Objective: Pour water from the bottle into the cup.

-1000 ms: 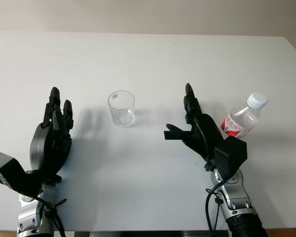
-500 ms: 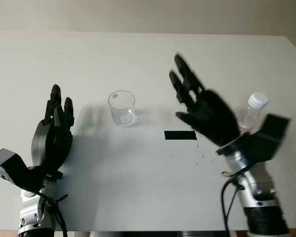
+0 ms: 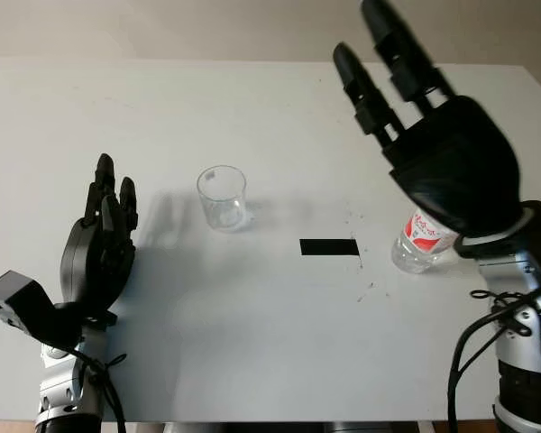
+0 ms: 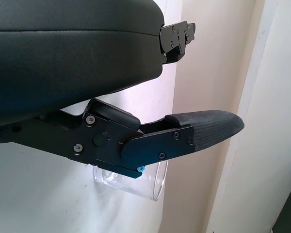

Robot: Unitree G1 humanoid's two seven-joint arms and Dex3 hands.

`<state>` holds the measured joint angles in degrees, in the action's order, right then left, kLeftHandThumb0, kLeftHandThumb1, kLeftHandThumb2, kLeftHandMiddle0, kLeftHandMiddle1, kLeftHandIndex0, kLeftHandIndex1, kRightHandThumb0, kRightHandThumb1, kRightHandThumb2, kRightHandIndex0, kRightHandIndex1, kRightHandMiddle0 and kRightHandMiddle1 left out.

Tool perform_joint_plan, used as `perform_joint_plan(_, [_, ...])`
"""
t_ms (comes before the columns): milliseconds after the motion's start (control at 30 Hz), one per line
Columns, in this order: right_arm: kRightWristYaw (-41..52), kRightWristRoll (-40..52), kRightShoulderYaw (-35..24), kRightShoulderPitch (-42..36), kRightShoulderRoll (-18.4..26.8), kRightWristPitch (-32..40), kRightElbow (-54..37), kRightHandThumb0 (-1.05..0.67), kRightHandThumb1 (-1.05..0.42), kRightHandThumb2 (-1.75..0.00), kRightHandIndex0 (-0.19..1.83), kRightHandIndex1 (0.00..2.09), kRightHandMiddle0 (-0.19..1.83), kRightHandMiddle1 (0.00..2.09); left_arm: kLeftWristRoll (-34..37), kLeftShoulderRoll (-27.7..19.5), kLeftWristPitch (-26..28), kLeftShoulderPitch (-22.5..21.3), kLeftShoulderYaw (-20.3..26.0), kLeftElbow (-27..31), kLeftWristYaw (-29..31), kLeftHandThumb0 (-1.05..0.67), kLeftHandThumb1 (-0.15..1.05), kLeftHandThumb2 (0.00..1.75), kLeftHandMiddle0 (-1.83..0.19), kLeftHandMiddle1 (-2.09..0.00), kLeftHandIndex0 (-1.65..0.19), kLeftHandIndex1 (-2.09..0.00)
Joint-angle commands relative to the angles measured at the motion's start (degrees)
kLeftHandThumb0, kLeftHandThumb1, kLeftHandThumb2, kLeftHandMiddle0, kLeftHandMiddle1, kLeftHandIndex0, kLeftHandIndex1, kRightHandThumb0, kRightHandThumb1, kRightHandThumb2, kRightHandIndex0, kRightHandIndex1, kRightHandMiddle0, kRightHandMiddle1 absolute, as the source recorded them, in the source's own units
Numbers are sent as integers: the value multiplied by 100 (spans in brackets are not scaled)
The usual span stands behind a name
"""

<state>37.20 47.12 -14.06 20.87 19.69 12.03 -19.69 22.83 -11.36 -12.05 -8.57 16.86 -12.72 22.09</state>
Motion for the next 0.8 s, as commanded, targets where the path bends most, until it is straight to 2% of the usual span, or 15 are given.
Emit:
perform_joint_plan(0, [16, 486, -281, 159, -99, -26, -84, -90, -99, -8, -19, 0, -19, 0, -39, 87, -17, 60, -44, -168, 17, -79, 105, 65, 19, 0, 19, 0])
perform_joint_plan(100, [-103, 741, -558, 280, -118, -213, -92, -90, -104, -8, -19, 0, -19, 0, -44, 88, -47, 36, -48, -217, 28, -79, 105, 66, 19, 0, 19, 0])
perform_joint_plan(267, [77, 686, -1208, 697, 456, -527, 334, -79, -105, -18, -19, 0, -19, 0, -9, 63, -35, 26, -32, -277, 76, -79, 105, 65, 19, 0, 19, 0])
perform_joint_plan(400, [2, 333, -1520, 710, 692, -899, 498, -84, -105, -16, -19, 0, -19, 0, -12, 68, -32, 18, -23, -281, 70, -79, 105, 65, 19, 0, 19, 0])
perform_joint_plan(633, [-409, -1075, -1519, 11, 516, -2037, 60, -87, -101, -8, -19, 0, -19, 0, 8, 27, -10, -30, -9, -322, 121, -79, 105, 66, 19, 0, 19, 0])
perform_joint_plan(767, [-891, -2155, -1390, -556, 492, -2305, -197, -90, -98, -5, -19, 0, -19, 0, 13, -25, -27, -65, 13, -376, 202, -79, 105, 68, 19, 0, 19, 0])
